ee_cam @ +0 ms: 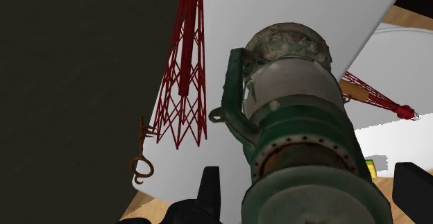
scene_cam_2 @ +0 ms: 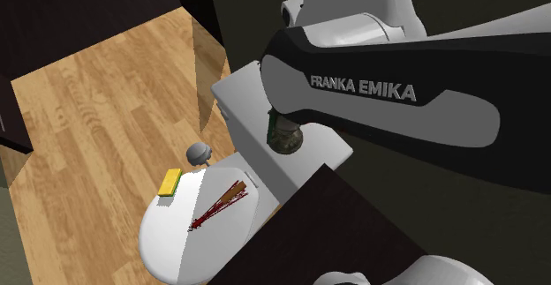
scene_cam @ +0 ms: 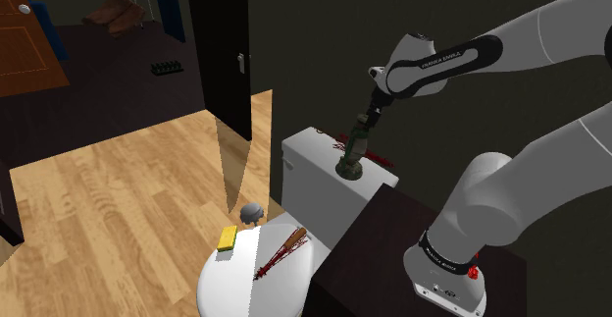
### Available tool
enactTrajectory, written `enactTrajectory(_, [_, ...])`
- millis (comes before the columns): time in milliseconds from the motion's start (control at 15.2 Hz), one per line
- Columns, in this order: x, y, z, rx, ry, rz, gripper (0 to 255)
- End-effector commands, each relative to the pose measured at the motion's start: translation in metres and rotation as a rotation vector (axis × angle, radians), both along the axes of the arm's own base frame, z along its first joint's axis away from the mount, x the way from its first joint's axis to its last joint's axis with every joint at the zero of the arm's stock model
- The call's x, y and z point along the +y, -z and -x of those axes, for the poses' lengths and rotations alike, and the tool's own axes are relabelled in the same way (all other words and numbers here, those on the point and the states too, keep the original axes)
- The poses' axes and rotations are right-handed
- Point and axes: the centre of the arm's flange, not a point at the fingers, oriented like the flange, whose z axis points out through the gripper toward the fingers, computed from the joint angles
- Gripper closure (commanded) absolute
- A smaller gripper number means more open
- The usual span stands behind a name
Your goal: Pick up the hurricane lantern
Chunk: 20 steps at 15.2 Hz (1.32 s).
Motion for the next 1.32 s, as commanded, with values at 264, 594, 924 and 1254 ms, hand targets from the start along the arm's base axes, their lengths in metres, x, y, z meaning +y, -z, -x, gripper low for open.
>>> enactTrajectory(264, [-0.001,0.008,0.000,0.000,0.000,0.001,255])
enactTrajectory(594, [-0.001,0.008,0.000,0.000,0.000,0.000,255])
enactTrajectory(924, [-0.001,-0.008,0.000,-0.001,0.000,0.000,255])
enactTrajectory(1254, [-0.001,-0.035,0.000,-0.001,0.000,0.000,255])
